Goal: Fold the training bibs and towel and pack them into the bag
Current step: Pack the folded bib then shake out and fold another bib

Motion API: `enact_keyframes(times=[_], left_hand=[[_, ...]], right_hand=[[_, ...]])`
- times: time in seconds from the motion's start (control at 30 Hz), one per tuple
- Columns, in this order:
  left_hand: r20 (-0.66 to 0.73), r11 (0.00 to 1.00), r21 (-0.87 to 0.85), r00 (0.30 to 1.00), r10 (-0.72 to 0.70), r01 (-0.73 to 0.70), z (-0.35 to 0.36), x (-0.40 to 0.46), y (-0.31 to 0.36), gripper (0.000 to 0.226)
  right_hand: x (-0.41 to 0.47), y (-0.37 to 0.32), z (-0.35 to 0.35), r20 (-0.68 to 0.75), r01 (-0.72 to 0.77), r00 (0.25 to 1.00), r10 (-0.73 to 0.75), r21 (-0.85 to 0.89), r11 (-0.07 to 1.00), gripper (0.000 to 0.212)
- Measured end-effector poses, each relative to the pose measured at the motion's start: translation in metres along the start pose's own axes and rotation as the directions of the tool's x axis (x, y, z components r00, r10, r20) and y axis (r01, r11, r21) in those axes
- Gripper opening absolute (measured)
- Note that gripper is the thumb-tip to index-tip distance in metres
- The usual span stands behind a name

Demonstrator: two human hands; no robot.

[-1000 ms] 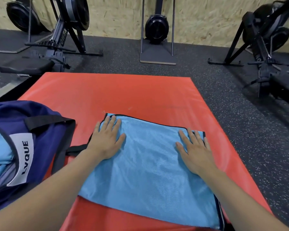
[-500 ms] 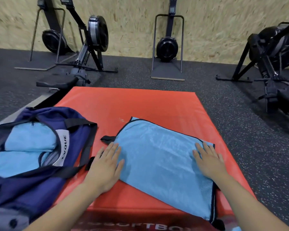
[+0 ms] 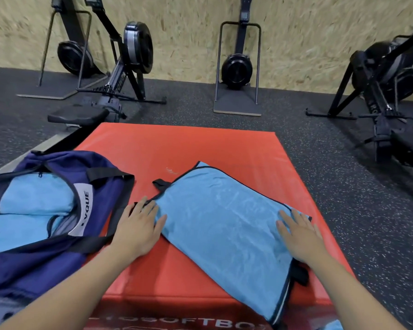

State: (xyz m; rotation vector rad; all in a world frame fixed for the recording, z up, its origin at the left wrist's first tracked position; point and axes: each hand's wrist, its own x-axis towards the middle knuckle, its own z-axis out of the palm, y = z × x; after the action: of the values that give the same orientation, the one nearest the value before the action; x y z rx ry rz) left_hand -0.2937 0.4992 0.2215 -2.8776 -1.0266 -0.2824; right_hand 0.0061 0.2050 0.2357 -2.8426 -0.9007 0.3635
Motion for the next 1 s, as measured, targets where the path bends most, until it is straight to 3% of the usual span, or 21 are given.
enact_keyframes(times=[0.2, 0.33, 0.5, 0.67, 0.8, 0.93, 1.0], left_hand=[[0.014, 0.999, 0.032, 1.0, 0.006, -0.006, 0.008, 0.074, -0.004, 0.077], [0.076, 0.999, 0.052, 0.997, -0.02, 0.017, 0.012, 0.125, -0.002, 0.063], [0.11, 0.999, 0.005, 0.992, -0.053, 0.053, 0.028, 0.182, -0.001, 0.063], [0.157, 0.999, 0.001, 0.986, -0.053, 0.053, 0.036, 0.219, -0.003, 0.063], [0.109, 1.0, -0.014, 0.994, -0.023, 0.025, 0.034, 0.203, 0.005, 0.067], [0.03, 0.974, -0.201, 0.993, 0.111, -0.103, 0.021, 0.128, 0.03, 0.098], [0.012, 0.945, -0.287, 0.985, 0.17, -0.159, 0.013, 0.08, 0.041, 0.094]], right_hand=[[0.019, 0.004, -0.005, 0.028, 0.019, 0.999, -0.02, 0.038, 0.999, 0.053], [0.023, 0.005, -0.01, -0.007, 0.045, 0.999, -0.045, 0.048, 0.998, 0.054], [0.024, -0.001, -0.01, 0.006, 0.095, 0.995, -0.095, 0.015, 0.995, 0.076], [0.024, -0.008, -0.005, -0.001, 0.149, 0.989, -0.149, 0.01, 0.989, 0.079], [0.021, -0.015, -0.004, 0.047, 0.143, 0.989, -0.144, 0.007, 0.99, 0.055], [0.015, -0.016, -0.002, 0.052, 0.145, 0.988, -0.146, 0.024, 0.989, 0.061], [0.011, -0.015, 0.0, 0.054, 0.146, 0.988, -0.147, 0.023, 0.989, 0.055]])
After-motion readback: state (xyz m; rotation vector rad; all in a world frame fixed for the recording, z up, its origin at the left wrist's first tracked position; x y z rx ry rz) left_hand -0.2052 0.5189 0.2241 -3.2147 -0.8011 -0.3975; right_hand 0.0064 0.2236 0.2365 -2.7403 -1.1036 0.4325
